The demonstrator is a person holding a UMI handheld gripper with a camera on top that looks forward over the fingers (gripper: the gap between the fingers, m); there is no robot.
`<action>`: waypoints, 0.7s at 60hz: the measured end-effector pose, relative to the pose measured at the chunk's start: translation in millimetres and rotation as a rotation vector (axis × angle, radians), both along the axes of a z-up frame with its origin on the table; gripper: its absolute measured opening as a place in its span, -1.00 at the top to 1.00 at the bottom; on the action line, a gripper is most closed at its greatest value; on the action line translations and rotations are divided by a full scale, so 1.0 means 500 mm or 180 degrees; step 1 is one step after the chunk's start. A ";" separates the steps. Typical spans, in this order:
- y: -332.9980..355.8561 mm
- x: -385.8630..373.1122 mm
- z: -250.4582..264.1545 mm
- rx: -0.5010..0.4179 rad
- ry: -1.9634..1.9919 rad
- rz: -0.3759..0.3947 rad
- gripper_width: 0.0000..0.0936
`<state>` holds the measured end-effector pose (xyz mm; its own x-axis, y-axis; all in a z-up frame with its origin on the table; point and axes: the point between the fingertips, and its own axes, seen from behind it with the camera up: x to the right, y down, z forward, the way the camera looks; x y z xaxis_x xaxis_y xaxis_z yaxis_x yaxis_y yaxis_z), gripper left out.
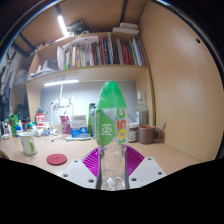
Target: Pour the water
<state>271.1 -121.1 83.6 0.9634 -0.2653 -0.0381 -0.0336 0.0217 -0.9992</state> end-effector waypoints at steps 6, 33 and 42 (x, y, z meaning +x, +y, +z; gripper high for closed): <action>0.005 -0.026 0.004 -0.0080 -0.0051 0.0083 0.33; 0.241 -0.356 0.252 -0.0362 -0.4316 0.0439 0.34; 0.307 -0.426 0.254 -0.0463 -0.6072 0.0216 0.33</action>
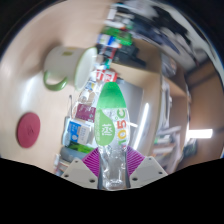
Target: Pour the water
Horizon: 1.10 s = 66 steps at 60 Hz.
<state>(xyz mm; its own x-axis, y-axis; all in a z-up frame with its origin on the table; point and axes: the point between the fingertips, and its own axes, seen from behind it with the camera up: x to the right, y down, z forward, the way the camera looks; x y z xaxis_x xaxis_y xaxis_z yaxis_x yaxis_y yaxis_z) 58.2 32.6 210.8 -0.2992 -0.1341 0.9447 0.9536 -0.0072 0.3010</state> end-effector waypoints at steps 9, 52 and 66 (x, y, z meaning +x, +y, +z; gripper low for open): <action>0.034 -0.041 0.027 0.0090 -0.1016 0.0051 0.34; 0.036 -0.018 0.051 -0.0168 0.1477 0.0076 0.33; -0.007 -0.041 -0.084 -0.0781 0.5148 0.0418 0.33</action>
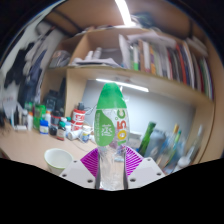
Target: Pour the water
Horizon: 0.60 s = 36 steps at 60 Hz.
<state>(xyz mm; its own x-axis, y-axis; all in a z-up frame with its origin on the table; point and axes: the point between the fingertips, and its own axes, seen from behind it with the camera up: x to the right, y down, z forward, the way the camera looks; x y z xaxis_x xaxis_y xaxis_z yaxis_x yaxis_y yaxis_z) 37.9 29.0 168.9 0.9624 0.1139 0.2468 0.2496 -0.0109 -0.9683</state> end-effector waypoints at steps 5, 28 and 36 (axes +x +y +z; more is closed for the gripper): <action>-0.002 0.009 -0.045 -0.0330 0.0622 0.0075 0.33; 0.001 0.048 -0.172 -0.0471 0.0926 -0.0051 0.32; -0.009 0.041 -0.171 -0.0413 0.0762 0.0016 0.32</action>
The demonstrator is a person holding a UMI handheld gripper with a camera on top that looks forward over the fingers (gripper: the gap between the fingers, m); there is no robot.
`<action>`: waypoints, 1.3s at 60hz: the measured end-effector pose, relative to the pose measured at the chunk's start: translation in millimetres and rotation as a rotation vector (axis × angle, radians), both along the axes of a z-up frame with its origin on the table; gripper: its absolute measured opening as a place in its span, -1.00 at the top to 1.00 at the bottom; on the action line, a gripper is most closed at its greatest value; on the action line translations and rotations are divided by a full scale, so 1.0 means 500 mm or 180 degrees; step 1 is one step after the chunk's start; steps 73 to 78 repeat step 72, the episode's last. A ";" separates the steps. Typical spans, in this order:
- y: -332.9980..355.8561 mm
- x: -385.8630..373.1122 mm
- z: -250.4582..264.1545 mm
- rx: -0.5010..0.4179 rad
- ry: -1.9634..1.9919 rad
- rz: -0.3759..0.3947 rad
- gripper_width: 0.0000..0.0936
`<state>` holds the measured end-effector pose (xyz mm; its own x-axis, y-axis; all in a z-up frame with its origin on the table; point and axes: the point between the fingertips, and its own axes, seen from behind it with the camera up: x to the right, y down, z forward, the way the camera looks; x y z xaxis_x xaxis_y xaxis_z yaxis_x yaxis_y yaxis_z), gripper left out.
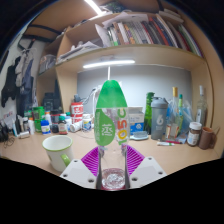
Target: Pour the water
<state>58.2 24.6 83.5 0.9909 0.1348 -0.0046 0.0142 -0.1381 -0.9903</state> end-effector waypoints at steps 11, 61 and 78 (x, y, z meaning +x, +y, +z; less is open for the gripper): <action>-0.001 -0.004 0.001 0.0057 -0.0049 -0.0027 0.21; -0.361 0.032 0.038 0.0068 -0.0103 0.0139 -0.77; -0.471 0.075 0.039 0.0203 -0.0160 -0.0193 -0.76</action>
